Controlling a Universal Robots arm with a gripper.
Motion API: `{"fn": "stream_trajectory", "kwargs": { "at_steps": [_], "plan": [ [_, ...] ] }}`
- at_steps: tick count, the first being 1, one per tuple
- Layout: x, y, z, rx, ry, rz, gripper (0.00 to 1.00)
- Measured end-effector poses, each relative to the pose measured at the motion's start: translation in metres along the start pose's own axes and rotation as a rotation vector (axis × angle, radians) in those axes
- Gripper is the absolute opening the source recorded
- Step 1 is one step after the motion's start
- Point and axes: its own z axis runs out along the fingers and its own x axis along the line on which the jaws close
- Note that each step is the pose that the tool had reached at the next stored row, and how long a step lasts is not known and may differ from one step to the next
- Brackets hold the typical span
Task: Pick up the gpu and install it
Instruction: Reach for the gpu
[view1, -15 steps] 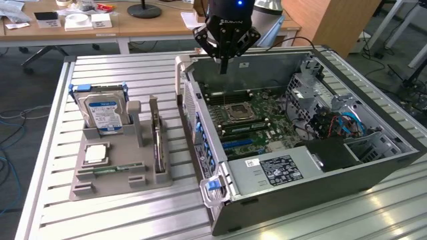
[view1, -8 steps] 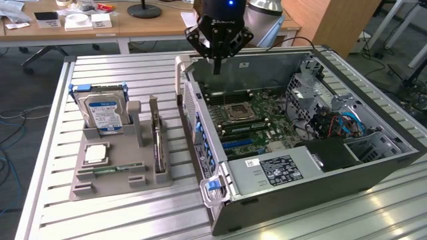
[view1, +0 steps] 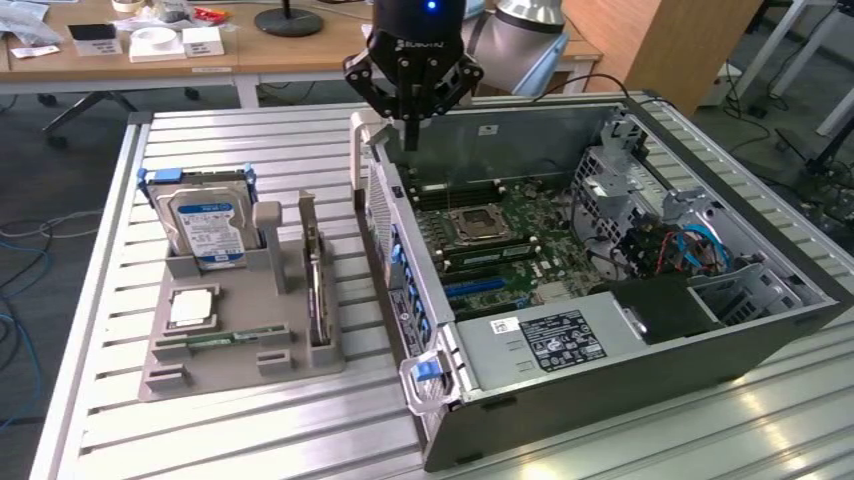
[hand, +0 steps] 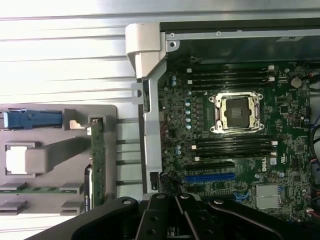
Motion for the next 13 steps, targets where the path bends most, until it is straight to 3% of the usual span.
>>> {"fn": "stream_trajectory", "kwargs": {
  "at_steps": [13],
  "plan": [
    [0.035,-0.0026,-0.0006,-0.0003,0.0002,0.000,0.11]
  ]
}}
